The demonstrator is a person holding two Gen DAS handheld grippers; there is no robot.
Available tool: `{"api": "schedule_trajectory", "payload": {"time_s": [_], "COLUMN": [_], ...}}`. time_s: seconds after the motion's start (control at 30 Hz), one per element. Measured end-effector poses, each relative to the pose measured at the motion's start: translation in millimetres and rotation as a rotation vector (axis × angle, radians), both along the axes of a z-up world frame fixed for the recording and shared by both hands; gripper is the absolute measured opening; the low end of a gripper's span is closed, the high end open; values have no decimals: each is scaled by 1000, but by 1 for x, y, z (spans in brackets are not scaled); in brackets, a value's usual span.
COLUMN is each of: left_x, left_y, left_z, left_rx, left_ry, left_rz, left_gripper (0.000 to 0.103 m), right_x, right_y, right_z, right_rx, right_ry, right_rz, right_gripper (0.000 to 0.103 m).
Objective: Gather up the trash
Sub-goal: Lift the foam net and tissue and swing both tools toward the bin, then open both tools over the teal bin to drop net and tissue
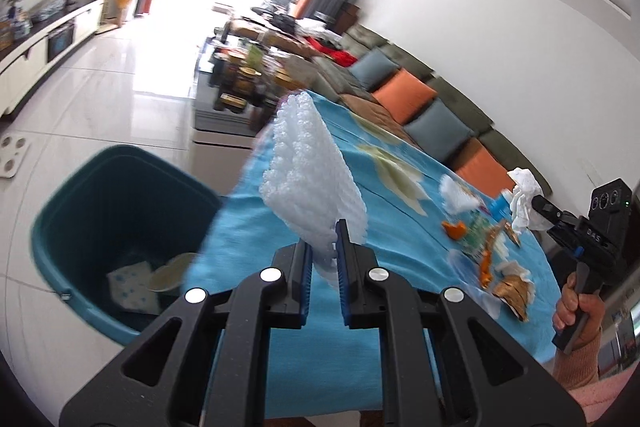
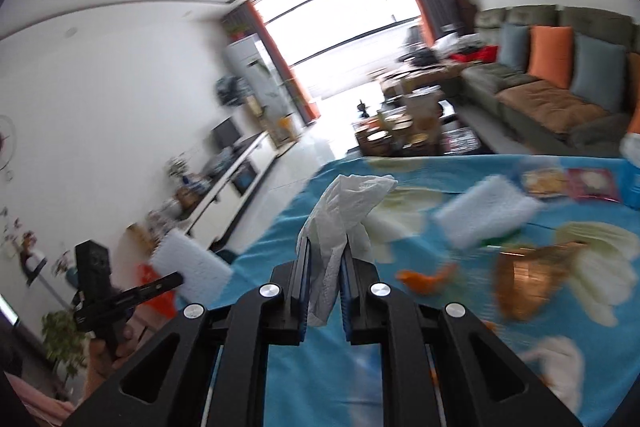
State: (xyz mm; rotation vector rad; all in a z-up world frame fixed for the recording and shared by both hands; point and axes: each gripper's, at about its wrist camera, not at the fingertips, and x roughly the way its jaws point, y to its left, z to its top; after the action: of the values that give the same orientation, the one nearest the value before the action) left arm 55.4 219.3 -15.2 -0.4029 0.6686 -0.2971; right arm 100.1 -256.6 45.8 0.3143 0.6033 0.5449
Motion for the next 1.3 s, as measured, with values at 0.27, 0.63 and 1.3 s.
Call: {"api": "schedule_trajectory", "payload": {"time_s": [0.27,0.63,1.3], "left_x": [-8,-4,41], "left_y": [65,124,129], "left_z": [-6,-38,-105], "left_rx": [29,31,35], "left_ry": [22,116,279], "left_rz": [161,277,334], "left_gripper": [12,12,27], "right_x": [37,62,80], "right_y": [118,237,331], "right_z": [-6,-22,-63], "right_rx": [-42,-125,-264], "right_ry": [23,51,152], "right_rz": [264,468,528], "right_gripper": [12,14,34]}}
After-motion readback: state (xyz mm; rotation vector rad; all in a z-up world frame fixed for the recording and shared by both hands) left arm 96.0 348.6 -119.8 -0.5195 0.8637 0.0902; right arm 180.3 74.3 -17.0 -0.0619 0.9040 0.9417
